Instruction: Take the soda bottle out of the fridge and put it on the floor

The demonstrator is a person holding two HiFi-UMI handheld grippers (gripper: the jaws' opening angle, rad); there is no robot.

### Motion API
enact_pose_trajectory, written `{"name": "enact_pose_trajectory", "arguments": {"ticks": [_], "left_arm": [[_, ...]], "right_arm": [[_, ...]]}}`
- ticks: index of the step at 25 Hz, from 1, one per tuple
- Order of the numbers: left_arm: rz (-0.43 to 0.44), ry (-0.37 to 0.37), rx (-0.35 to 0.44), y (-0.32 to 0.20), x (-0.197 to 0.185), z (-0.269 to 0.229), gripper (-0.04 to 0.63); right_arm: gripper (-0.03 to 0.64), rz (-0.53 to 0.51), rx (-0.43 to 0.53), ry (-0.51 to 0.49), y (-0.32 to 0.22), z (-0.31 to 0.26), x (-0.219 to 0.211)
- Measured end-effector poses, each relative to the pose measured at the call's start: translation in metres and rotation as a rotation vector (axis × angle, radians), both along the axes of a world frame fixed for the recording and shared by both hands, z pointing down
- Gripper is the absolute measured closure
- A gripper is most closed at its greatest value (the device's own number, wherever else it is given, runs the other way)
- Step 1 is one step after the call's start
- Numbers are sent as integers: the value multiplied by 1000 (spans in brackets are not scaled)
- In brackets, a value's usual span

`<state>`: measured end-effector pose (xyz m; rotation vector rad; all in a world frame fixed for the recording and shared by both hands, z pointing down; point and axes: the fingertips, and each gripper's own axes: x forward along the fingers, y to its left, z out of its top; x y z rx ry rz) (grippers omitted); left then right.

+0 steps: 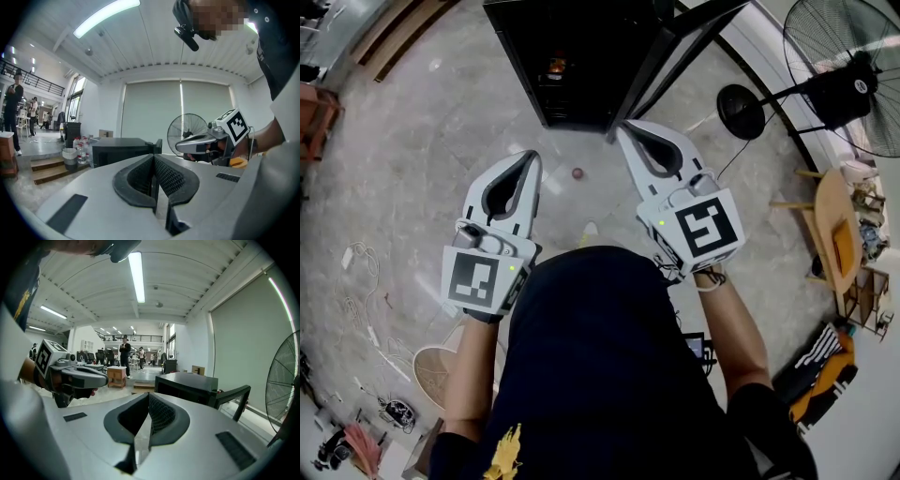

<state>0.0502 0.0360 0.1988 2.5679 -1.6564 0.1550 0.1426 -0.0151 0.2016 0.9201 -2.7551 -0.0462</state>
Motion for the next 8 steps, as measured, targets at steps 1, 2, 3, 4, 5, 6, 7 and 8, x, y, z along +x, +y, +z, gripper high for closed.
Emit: {"name": "enact_pose_trajectory", "arguments": {"ticks": [1,2,3,4,5,6,7,8], "left_arm": [[4,1,3,-2,1,0,578],[10,2,7,-3,2,1,578],[15,1,8,-4,3,2,578],[17,-3,5,-5,3,3,578],[17,-6,0,-6,2,3,578],[16,-6,-5,-7,2,2,578],[14,-3,-9,-8,1,1,578],[12,0,-12,-9,0,-1,578]], "right_arm": [[620,2,1,1,-1,0,1],[620,4,1,2,-3,0,1],[620,7,0,2,-4,0,2],[620,9,-1,1,-4,1,2],[620,12,-3,0,-5,1,2],[620,14,-5,-1,-5,1,2],[620,16,-6,-2,-5,1,1],[620,17,-7,-3,-5,0,0]]}}
